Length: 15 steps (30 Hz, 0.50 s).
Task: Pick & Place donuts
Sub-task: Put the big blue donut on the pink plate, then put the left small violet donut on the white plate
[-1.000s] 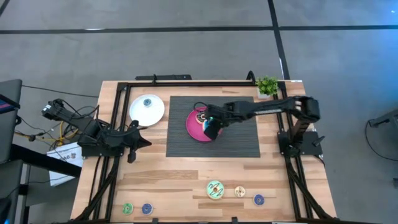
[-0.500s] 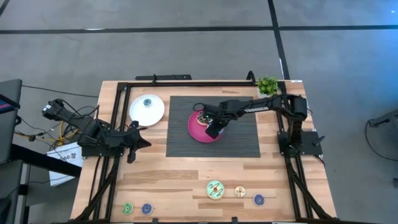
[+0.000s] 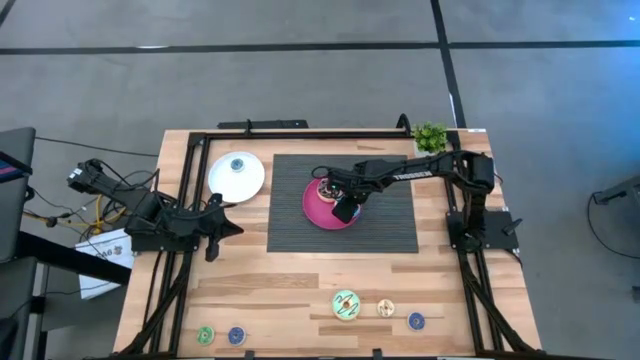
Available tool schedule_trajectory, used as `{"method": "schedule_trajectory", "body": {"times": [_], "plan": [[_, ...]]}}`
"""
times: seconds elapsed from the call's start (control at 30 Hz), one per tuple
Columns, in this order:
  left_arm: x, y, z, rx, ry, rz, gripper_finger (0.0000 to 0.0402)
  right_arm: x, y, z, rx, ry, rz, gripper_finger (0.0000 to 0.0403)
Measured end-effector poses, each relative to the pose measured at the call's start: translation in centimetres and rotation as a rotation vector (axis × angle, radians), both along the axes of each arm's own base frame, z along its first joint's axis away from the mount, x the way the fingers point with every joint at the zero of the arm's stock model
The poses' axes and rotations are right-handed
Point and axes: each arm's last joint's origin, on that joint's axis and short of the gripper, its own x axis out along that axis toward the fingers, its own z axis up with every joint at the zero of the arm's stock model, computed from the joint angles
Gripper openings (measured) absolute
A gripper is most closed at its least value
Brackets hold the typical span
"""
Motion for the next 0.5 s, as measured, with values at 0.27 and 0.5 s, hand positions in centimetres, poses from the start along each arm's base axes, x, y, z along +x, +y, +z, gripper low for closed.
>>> {"method": "schedule_trajectory", "body": {"times": [0.27, 0.5], "plan": [[0.0, 0.0, 0.0, 0.000, 0.000, 0.000, 0.0000, 0.8, -0.4, 2.4, -0.008, -0.004, 0.033, 0.0231], [0.0, 0.0, 0.0, -0.025, -0.001, 0.014, 0.0000, 0.7, -0.4, 3.6, -0.008, 0.035, 0.070, 0.0243]]}}
